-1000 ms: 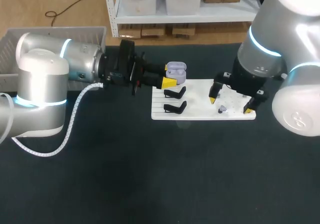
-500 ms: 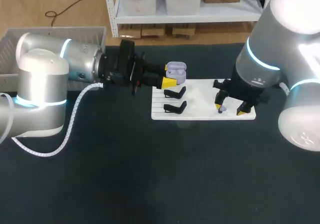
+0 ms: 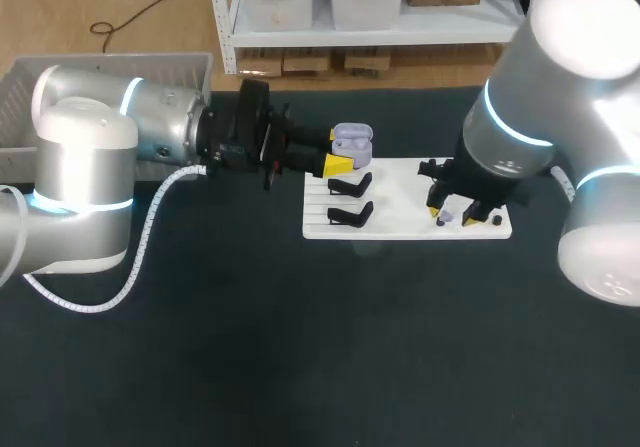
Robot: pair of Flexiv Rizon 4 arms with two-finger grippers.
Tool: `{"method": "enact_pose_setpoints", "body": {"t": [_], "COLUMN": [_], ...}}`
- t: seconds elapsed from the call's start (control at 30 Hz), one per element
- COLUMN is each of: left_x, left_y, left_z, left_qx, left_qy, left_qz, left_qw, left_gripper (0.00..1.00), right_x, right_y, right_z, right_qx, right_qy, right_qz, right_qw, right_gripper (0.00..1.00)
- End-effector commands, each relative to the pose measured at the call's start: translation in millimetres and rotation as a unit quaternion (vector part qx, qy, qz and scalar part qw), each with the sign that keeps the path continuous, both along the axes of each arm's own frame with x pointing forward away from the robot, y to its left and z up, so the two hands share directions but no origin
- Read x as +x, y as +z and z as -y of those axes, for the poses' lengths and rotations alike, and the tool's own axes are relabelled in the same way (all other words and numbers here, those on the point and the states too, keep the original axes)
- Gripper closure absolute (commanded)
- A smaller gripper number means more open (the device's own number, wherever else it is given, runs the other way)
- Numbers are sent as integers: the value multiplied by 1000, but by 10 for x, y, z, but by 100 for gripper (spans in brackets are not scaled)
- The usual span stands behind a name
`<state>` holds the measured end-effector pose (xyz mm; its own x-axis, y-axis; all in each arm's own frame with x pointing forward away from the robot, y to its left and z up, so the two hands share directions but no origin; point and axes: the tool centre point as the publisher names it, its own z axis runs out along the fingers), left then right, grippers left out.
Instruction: Pick up each earbud case from the left stands, insert the matching earbuds, close the lid, and place the case in the box.
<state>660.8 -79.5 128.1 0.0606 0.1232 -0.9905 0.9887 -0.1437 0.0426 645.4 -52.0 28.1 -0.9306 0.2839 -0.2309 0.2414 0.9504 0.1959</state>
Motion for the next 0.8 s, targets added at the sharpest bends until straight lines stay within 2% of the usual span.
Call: {"method": "enact_pose_setpoints", "body": {"t": [0.03, 0.1, 0.8], "left_x": [-6, -6, -6], "left_y": [3, 3, 3], "left_z": [-1, -1, -1], "left_qx": [1, 1, 1], "left_qy": [1, 1, 1], "left_qz": [0, 0, 0], "left_qw": [1000, 1000, 1000], "left_gripper": [100, 100, 100], "right_x": [45, 55, 78], "right_y": [-43, -70, -137], "right_z": [-29, -25, 9], "right_qx": [-4, -4, -7], "right_qy": [-4, -7, -15], "right_qz": [-4, -8, -12], "right_qw": [1000, 1000, 1000], "right_gripper": [58, 64, 73]}}
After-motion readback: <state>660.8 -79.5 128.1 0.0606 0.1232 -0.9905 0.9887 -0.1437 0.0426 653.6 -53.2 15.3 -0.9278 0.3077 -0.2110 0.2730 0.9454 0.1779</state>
